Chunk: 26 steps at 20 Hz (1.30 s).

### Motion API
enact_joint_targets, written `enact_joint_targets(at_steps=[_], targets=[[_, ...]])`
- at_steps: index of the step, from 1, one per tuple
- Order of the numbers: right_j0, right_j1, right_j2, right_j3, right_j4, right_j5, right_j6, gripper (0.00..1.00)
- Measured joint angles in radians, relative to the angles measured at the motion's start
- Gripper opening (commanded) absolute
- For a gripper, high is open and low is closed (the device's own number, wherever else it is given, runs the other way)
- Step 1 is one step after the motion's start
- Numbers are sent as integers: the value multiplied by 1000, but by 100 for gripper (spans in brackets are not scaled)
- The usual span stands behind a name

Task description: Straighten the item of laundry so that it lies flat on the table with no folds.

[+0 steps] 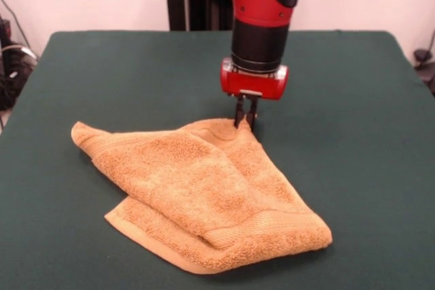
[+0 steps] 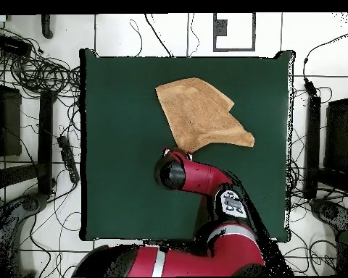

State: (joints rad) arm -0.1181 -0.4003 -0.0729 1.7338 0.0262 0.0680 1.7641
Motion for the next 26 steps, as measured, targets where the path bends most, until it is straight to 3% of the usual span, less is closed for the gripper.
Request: enact_joint_targets(at_steps=[6,12,19,26], targets=[[-61,-22,48,20,-36,2,0,0],[-54,-60,47,53,-41,2,0,0],[60,-138,-8,115,-8,2,17,0],[211,-201,-42,185,107,2,83,0]])
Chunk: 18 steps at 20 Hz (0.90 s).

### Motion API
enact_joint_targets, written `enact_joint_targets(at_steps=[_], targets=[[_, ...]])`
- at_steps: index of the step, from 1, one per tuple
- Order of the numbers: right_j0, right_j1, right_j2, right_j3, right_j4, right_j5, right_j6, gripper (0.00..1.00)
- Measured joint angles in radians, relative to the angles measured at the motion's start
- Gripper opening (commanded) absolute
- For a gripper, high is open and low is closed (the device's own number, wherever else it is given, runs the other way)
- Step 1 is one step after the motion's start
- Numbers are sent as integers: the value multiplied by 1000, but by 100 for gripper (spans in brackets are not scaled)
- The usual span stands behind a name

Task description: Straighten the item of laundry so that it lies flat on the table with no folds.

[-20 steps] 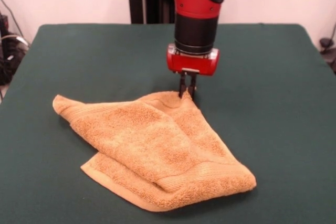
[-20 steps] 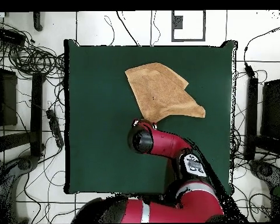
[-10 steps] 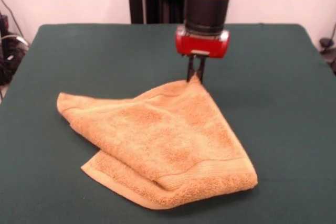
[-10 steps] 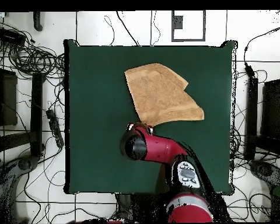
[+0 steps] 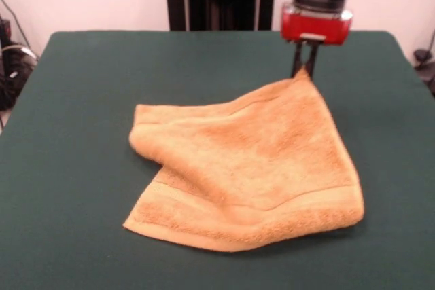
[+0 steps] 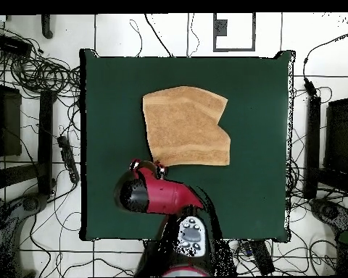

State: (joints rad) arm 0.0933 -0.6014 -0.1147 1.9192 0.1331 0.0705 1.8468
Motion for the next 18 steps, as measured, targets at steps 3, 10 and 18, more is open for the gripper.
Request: enact_joint_targets(at_steps=[3,10,18], targets=[[63,-7,-9,25,62,0,51,0],[136,-7,-14,54,148,0,141,0],[175,-7,-20,77,210,0,214,0]])
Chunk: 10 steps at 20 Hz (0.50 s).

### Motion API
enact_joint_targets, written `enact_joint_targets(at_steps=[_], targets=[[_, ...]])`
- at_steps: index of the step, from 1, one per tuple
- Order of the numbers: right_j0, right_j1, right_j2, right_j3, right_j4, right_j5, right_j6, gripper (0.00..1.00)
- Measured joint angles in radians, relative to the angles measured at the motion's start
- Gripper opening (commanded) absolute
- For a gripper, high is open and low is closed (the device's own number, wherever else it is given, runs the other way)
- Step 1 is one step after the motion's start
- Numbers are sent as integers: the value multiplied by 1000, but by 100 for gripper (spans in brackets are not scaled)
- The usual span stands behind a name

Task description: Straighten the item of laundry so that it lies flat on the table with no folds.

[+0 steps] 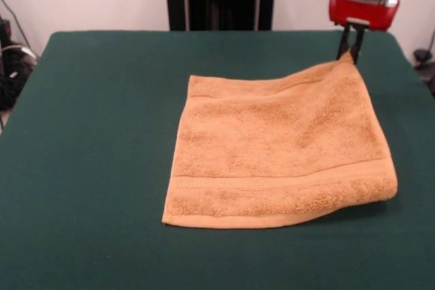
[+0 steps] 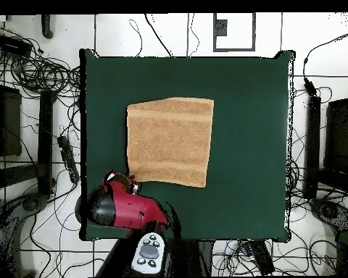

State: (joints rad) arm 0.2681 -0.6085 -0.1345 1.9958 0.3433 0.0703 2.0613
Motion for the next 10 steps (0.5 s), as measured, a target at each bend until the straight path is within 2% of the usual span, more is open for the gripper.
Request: enact_joint_targets(at_steps=[10], targets=[[-2,-14,-15,25,23,0,32,0]])
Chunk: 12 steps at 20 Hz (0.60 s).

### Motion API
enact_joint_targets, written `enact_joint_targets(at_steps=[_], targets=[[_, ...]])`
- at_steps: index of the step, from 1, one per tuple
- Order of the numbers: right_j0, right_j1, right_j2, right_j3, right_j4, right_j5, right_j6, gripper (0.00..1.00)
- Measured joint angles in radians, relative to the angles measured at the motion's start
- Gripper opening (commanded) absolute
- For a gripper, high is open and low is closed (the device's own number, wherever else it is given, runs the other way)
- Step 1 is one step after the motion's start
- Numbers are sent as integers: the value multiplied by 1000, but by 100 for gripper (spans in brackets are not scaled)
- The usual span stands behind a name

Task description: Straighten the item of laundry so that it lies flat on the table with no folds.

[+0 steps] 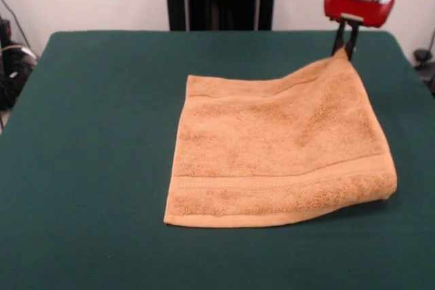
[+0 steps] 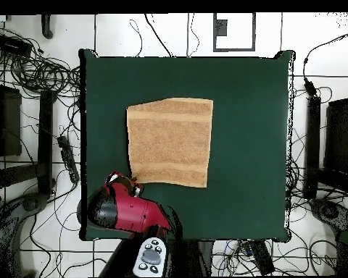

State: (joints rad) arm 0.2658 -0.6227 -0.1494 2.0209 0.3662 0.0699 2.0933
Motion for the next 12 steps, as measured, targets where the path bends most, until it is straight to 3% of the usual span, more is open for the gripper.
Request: enact_joint_targets(at_steps=[7,12], targets=[[-103,-54,37,95,-32,-32,0,0],[-197,-67,57,173,-97,-122,0,0]])
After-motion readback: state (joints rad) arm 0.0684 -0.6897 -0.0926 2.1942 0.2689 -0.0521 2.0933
